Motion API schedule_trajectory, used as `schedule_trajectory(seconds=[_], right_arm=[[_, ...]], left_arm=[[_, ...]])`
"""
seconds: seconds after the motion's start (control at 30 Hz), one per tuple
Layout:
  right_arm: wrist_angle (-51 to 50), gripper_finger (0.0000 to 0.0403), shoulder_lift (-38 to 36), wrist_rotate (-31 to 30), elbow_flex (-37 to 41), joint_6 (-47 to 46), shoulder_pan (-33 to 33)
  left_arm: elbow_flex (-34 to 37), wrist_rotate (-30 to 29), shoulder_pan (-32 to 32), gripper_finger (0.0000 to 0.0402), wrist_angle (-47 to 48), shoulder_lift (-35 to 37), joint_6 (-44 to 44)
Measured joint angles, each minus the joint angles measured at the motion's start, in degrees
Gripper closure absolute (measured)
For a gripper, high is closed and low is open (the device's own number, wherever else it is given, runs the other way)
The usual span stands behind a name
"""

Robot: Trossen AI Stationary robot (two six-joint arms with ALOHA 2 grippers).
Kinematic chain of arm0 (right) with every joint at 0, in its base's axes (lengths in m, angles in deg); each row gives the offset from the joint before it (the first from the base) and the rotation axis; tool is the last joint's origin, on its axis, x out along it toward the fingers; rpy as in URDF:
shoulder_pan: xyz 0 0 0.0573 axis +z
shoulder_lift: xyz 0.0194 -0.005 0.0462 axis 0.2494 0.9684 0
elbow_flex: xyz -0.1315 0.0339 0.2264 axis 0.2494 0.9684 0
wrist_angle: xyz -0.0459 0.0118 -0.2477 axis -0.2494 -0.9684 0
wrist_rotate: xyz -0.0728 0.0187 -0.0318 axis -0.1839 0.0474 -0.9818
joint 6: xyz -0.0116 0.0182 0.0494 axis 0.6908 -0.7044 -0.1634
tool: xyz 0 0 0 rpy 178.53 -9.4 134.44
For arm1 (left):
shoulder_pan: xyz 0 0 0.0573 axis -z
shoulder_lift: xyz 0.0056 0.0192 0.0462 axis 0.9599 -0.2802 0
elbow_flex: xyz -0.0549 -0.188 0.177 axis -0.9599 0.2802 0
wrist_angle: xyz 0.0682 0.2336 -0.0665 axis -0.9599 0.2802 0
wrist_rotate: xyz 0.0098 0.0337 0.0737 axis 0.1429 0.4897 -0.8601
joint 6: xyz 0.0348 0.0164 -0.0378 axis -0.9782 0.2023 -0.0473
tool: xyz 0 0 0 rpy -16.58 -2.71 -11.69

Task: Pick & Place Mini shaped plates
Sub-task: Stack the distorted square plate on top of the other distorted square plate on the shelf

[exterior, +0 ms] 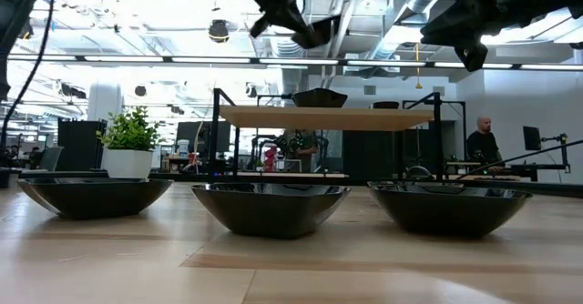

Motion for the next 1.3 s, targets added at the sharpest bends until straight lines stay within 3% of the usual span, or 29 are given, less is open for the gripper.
schedule_trajectory(seconds=[0.53,1.07,1.3], right_arm=[[0.0,0.0339,0.0,-0.01,0.0,0.0,0.0],[-0.02,0.0339,0.0,-0.25,0.0,0.02,0.0],[-0.02,0.0339,0.0,-0.25,0.0,0.0,0.0]], left_arm=[[-1.83,4.6,-3.25,0.0399,1.73,-10.62,-3.31],[-1.74,4.63,-3.31,0.0395,4.22,-11.49,-5.65],[-1.72,4.59,-3.31,0.0358,3.81,-11.46,-6.24]])
